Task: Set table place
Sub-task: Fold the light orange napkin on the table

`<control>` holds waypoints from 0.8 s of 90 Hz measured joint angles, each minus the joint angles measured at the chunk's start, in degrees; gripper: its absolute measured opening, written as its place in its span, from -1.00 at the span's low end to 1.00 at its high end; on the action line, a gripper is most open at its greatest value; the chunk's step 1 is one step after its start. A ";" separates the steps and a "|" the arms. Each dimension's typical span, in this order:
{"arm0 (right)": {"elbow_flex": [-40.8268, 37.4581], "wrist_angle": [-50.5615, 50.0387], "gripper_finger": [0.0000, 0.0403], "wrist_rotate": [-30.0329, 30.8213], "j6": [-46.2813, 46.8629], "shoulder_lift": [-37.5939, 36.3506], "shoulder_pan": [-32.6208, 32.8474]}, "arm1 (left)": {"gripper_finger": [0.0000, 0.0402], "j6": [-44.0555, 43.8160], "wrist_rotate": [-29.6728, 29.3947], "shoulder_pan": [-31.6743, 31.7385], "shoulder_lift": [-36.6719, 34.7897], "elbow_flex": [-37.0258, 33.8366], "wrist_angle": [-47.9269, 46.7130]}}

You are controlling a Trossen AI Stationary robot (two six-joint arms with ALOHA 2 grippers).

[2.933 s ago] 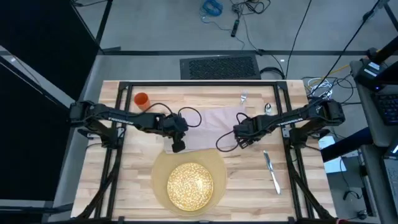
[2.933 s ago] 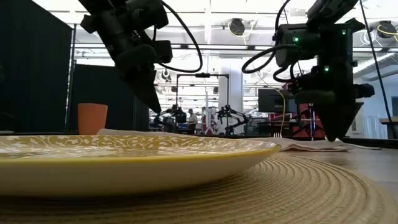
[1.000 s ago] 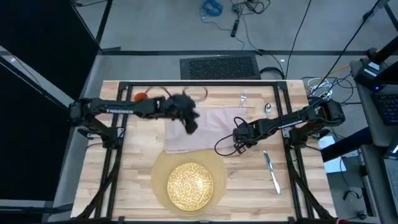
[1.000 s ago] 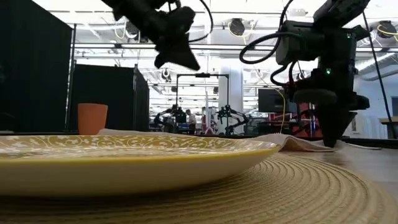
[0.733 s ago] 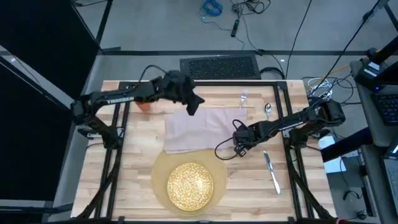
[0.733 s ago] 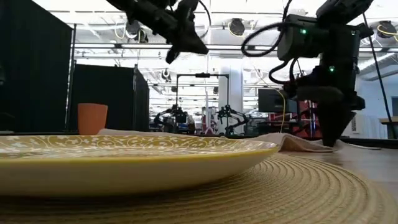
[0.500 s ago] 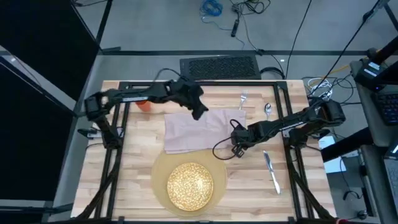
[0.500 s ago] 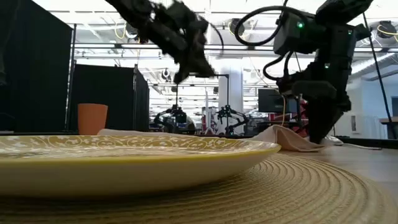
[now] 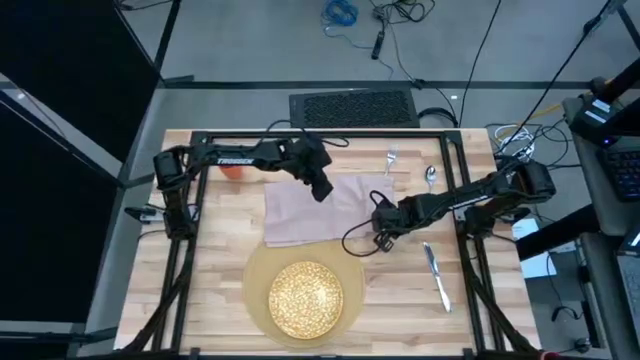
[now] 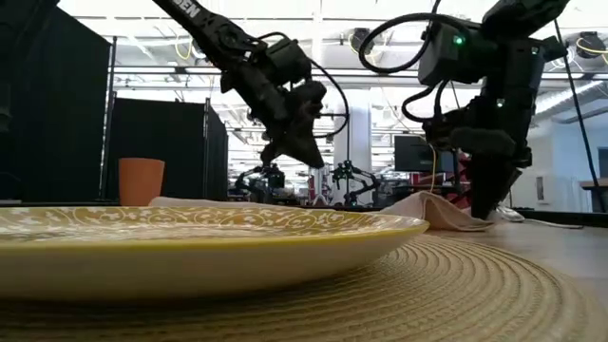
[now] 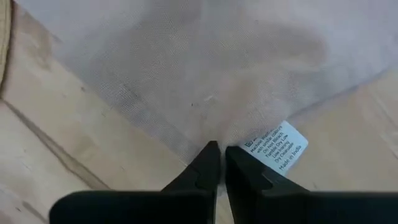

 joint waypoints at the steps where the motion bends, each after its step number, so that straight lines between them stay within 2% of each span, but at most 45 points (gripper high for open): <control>1: -0.01 0.00 -0.92 0.00 0.00 0.00 -0.05 | -1.00 0.30 -0.19 0.00 0.00 0.00 0.02; 21: 0.01 0.16 -0.82 -0.06 0.26 -0.02 -1.02 | -1.00 6.06 -1.43 -0.08 0.00 0.00 -0.68; 38: 0.12 -0.52 -0.78 -0.58 -2.30 -0.26 -1.40 | -1.00 19.11 -0.77 -1.74 -1.56 -0.04 -2.76; 56: 5.69 -9.99 -0.78 -2.13 -2.96 -0.28 -2.83 | -1.00 33.19 -3.40 -3.14 -3.43 -0.02 -5.85; 72: 11.67 -16.10 -0.77 -2.09 -3.06 -0.28 -2.92 | -1.00 35.11 -4.62 -3.76 -3.41 -0.02 -9.54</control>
